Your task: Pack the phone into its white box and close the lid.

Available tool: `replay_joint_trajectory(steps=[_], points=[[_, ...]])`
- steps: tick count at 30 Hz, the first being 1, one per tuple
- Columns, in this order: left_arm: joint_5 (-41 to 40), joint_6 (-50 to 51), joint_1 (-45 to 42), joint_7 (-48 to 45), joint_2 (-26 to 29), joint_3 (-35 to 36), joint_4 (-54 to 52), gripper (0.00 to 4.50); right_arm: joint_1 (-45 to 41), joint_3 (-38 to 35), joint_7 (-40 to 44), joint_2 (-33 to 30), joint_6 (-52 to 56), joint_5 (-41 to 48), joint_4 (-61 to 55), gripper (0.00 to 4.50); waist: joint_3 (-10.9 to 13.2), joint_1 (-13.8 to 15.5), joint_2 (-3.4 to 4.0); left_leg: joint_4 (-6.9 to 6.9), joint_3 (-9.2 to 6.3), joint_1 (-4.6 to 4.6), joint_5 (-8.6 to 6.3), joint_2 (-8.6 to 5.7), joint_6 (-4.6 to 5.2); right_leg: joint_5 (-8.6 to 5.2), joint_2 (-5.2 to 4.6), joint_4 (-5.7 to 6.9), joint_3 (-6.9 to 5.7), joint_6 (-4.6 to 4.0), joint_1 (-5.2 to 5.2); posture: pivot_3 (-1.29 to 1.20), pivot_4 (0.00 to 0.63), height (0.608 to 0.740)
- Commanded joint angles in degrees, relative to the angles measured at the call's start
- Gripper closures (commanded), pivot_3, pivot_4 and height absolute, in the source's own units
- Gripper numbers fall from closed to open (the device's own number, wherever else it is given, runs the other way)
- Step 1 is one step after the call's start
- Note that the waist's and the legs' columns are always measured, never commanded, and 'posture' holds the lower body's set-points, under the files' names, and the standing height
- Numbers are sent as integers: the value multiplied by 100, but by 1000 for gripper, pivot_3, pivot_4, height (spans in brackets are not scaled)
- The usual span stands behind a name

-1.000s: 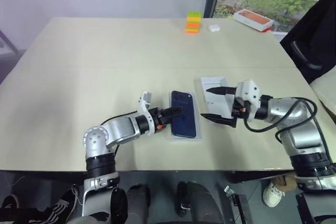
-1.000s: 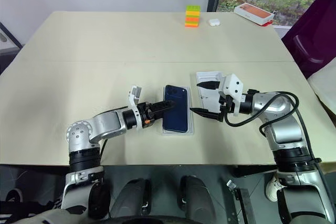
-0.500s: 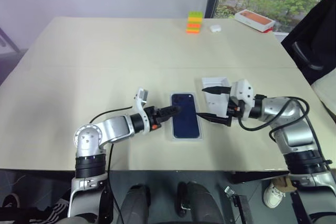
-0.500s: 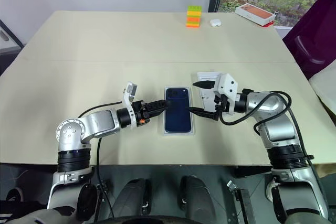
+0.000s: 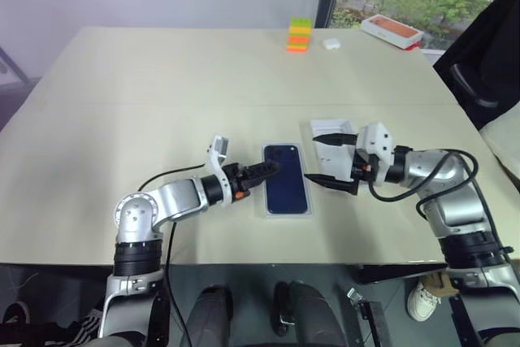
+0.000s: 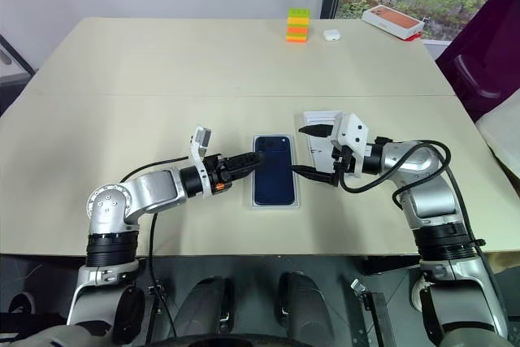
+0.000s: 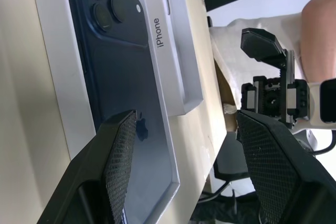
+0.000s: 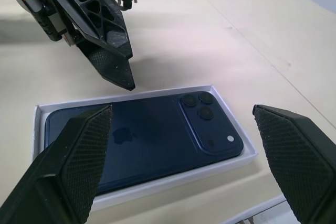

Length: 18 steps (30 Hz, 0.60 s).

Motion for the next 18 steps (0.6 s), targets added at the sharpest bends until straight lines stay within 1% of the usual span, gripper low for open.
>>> replay_joint_trajectory(steps=[1, 6, 8, 11, 12, 18], points=[[-142, -112, -59, -93, 22, -87, -128, 1342, -110, -83, -11, -1, -90, 27, -48, 0, 0, 1, 0, 0, 0, 0, 0, 0, 0, 0, 0, 0, 0, 0, 0, 0, 150, 740], [-221, -151, -56, -101, 97, -118, -135, 1342, -124, -77, -17, 6, -80, 20, -39, 0, 0, -1, 0, 0, 1, 0, 0, 0, 0, 0, 1, 1, 0, 1, 0, 0, 150, 740], [-25, -118, -59, -273, 264, -159, -268, 1342, -134, -90, -46, 14, -33, 33, -30, 0, 0, -4, 0, 0, 1, 0, 0, 0, 0, -1, 1, 1, 0, 1, 0, 0, 150, 740], [-197, -139, -111, -339, 506, -41, -152, 1342, -121, -100, -46, 16, 36, 82, -47, 0, 0, -2, 1, 0, 1, 1, 0, 1, 0, 0, 2, 1, 0, 1, 0, 0, 150, 740], [-145, -157, -150, -397, 597, -11, -103, 1342, -113, -95, -44, 16, 38, 81, -52, 0, 0, -2, 1, 0, 1, 1, 0, 1, 0, 0, 2, 1, 0, 0, 0, 0, 150, 740], [38, -199, -240, -691, 871, -25, -29, 1342, -170, -72, -49, 42, 41, 53, -3, 0, 0, -1, 1, 0, 3, 0, 0, 0, 0, -3, 1, 0, -1, 4, 0, 0, 150, 740]])
